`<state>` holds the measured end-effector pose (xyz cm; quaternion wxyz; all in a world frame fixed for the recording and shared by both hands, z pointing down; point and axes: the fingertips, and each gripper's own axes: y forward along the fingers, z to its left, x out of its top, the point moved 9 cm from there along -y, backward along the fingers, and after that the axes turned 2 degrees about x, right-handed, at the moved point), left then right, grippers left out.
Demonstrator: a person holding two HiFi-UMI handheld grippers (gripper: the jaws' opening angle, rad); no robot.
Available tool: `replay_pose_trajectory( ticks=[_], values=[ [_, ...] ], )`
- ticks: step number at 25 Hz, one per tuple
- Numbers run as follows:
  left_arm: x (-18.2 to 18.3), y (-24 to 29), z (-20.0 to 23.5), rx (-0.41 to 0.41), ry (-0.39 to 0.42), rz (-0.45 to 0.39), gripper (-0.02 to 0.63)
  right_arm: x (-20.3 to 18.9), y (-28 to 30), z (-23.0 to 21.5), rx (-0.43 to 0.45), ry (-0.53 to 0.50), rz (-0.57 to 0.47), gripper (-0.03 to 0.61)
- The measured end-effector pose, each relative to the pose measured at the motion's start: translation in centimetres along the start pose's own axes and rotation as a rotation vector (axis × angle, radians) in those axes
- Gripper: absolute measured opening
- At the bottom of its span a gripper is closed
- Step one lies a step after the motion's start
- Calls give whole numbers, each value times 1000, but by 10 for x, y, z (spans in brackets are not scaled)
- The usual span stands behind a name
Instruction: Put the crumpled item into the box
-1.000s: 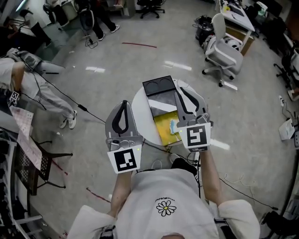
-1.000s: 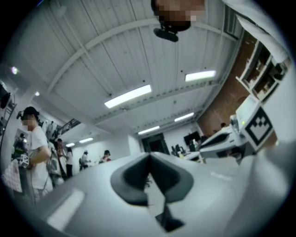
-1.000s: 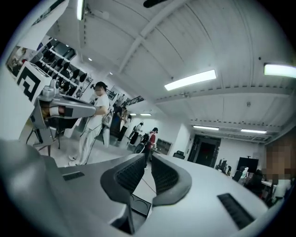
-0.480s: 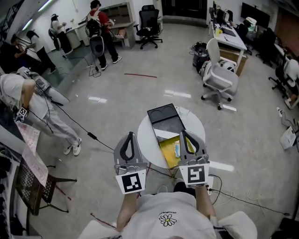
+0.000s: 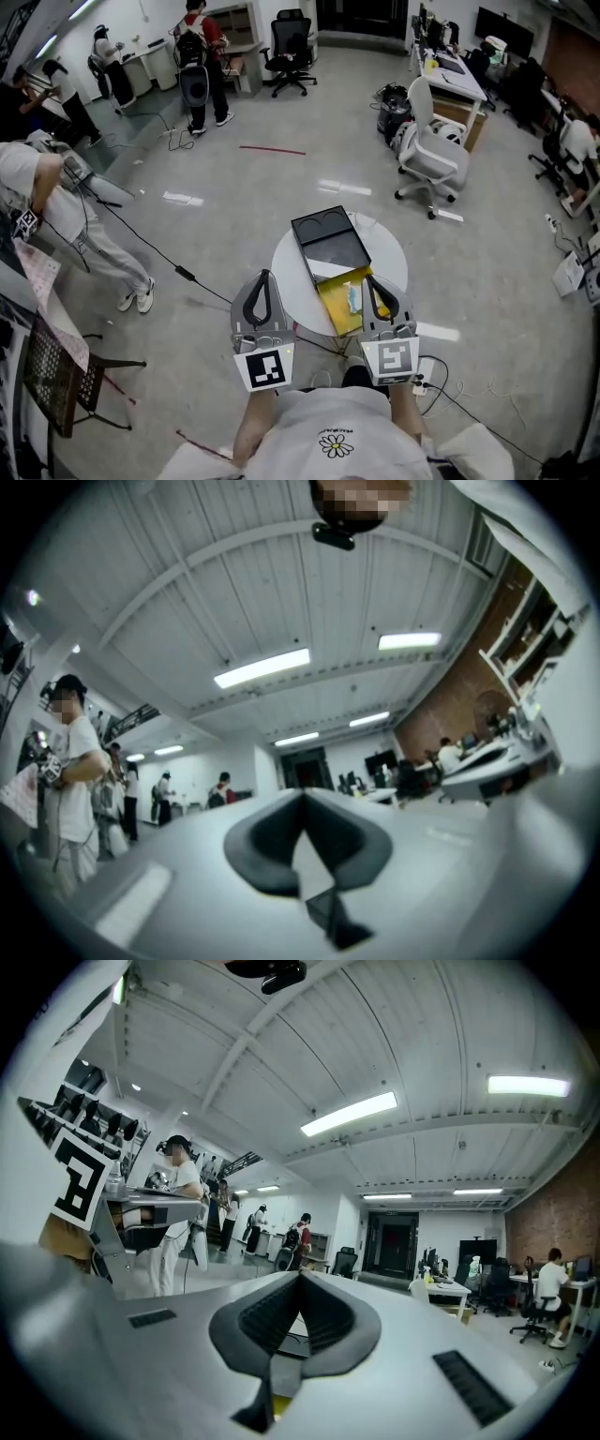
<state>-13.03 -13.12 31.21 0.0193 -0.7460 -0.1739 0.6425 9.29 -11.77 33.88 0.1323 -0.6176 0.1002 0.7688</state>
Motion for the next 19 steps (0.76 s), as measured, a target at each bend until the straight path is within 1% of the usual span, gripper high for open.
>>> replay_pose_trajectory(
  ticks=[11, 19],
  values=[
    [2, 2, 3, -12, 1, -10, 0, 3, 2, -1, -27, -3, 0, -1],
    [-8, -5, 6, -1, -5, -4, 0, -7, -1, 4, -30, -16, 2, -2]
  ],
)
